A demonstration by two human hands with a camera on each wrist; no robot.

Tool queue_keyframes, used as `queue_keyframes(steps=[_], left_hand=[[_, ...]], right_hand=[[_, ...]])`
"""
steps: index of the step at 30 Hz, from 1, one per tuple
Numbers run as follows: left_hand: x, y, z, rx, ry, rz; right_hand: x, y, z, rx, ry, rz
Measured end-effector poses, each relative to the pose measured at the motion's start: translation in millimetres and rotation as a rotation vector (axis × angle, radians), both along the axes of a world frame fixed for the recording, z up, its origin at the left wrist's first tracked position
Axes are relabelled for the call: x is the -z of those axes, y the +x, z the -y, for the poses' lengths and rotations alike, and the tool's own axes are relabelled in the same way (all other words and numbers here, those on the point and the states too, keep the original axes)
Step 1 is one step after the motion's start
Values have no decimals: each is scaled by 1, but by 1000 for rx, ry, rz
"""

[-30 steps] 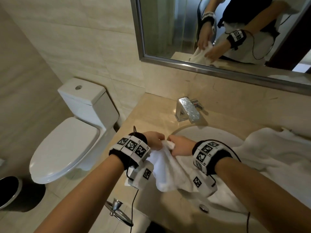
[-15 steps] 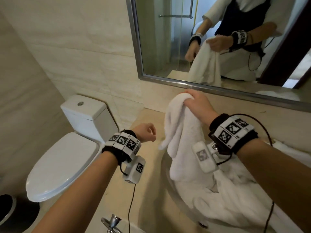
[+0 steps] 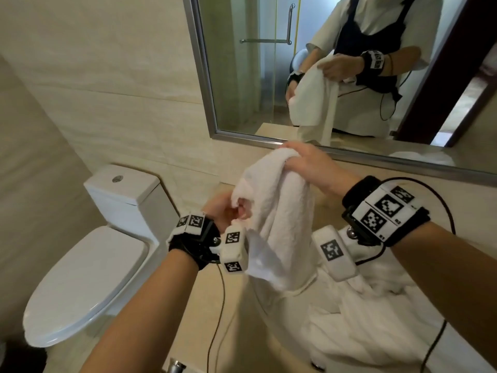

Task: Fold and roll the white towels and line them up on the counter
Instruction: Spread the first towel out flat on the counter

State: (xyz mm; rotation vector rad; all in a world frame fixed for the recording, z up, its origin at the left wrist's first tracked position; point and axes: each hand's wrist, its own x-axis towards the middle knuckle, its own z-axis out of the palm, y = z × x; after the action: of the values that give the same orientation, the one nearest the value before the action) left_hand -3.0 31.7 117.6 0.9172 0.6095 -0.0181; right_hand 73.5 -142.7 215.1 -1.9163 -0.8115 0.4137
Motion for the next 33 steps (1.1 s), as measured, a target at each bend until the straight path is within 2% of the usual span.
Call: queue_keyframes(steps=[2, 4, 5, 7, 8, 10, 13, 16, 18, 20, 22, 25, 29, 31, 33], left_hand=[[-28, 2, -5, -81, 111, 101], [-63, 1, -4, -15, 326, 197], [-78, 1, -3, 46, 458, 206], [-103, -2, 3, 195, 751, 183], [-112, -4, 7, 260, 865, 165], [-121, -9, 12, 316, 988, 171], [-127, -17, 10, 255, 996, 207], [-131, -26, 3, 245, 1006, 216], [-129, -31, -1, 339, 1084, 139], [-125, -32, -2, 425, 1188, 44], [-121, -31, 0, 463, 1279, 6], [-112, -30, 5, 505, 1352, -95], [-86, -33, 16, 633, 1316, -248], [-73, -37, 16, 690, 1245, -214], [-67, -39, 14, 693, 1165, -102]], right_hand=[[-4, 2, 8, -197, -233, -64], [-11, -1, 9, -296, -280, -150], [-14, -2, 6, -266, -228, -127], [-20, -1, -5, -122, -137, 61], [-22, 0, -11, -105, -141, 148], [-22, 4, -24, -182, -267, 233], [-16, 6, -31, -272, -454, 285], [-8, 4, -33, -249, -382, 328], [-7, 1, -32, -220, -317, 347], [-9, -2, -31, -236, -318, 292], [-12, -7, -31, -293, -449, 280], [-15, -13, -35, -323, -623, 365], [-18, -11, -32, -226, -607, 394], [-19, -6, -26, -163, -551, 395], [-22, -2, -20, -108, -500, 378]])
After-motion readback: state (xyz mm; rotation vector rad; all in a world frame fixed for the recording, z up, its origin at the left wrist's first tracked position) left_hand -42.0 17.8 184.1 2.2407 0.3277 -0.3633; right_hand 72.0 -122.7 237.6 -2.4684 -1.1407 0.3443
